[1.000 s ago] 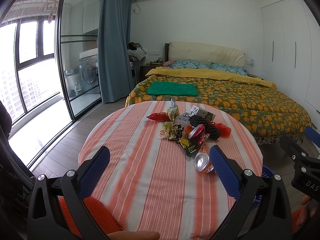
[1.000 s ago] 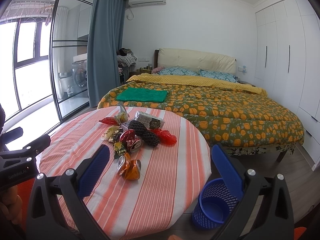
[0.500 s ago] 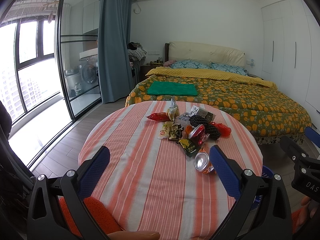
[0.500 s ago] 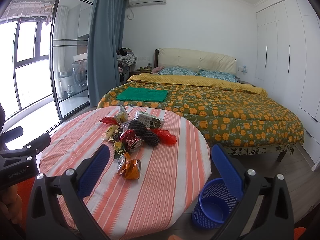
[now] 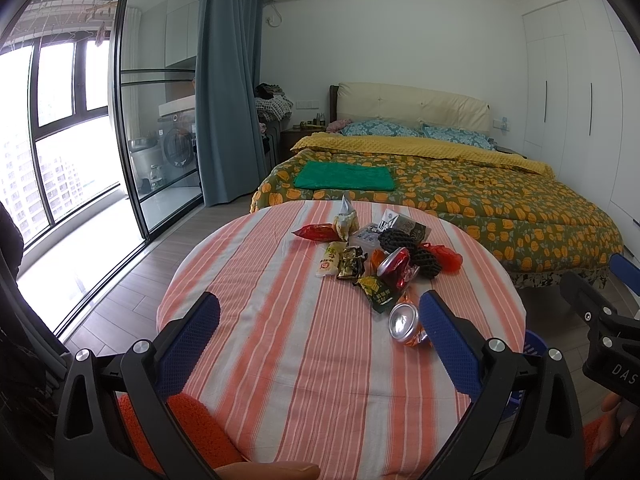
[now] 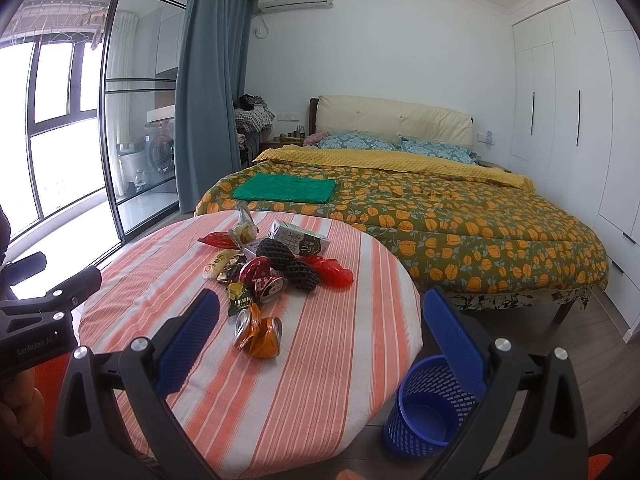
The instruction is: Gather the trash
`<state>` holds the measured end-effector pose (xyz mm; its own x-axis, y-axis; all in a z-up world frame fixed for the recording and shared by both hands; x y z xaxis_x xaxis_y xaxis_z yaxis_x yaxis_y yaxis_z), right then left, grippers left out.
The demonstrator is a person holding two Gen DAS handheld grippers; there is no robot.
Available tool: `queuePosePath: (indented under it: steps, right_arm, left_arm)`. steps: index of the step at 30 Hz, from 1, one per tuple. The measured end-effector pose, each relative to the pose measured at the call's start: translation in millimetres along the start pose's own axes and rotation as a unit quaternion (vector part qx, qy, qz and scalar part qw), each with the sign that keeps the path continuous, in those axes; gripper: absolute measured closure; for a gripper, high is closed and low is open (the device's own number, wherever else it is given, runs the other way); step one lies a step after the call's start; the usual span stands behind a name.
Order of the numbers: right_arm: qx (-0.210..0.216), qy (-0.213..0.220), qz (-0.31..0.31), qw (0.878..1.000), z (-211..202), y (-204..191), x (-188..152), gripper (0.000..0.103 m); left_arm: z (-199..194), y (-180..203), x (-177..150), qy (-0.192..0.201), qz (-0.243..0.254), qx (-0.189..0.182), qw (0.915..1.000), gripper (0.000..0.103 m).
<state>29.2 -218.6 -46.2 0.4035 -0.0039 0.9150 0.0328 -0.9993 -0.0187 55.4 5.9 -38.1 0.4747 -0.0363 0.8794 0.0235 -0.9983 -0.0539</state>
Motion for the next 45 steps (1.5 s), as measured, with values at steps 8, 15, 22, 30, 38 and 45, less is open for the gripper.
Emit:
queuePosePath:
  steps: [8, 15, 22, 30, 38, 45]
  right_arm:
    - [0.000, 0.000, 0.000, 1.000, 1, 0, -1, 0.005]
    - [0.000, 0.000, 0.000, 1.000, 0, 0, -1, 0.005]
    - [0.000, -0.001, 0.000, 1.000, 0, 0, 0, 0.005]
    - [0.000, -0.002, 0.000, 1.000, -1, 1, 3, 0.005]
    - [0.002, -0.006, 0.005, 1.000, 11, 2, -13, 0.005]
    - [0.021, -0.031, 0.029, 0.999, 37, 15, -34, 0.005]
  left_arm:
    - [1, 0, -1, 0.000, 0.000, 0.000, 1.0000, 0.004]
    - [0, 0, 0, 0.000, 0.000, 0.000, 1.0000, 0.004]
    - [0, 0, 0, 0.000, 0.000, 0.000, 1.0000, 0.004]
    - [0, 0, 0, -0.001, 0.000, 0.000, 1.0000, 0.004]
    - [9, -2, -10, -0.005, -0.002, 0.006, 1.0000, 0.004]
    - [34, -6, -27, -0.043, 0.002, 0.001, 0.9991, 0.004]
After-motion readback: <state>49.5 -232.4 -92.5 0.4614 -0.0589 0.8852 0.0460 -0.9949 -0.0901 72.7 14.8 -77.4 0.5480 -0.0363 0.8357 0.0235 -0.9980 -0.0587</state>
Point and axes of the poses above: each gripper's, at about its wrist camera, not at the fingertips, and z roughly the way its jaws point, y to its right, x to its top, the point moved 6 cm from there along z, roughly the way its jaws point, and after that the axes turned 3 degrees about x, right-handed, at the moved point
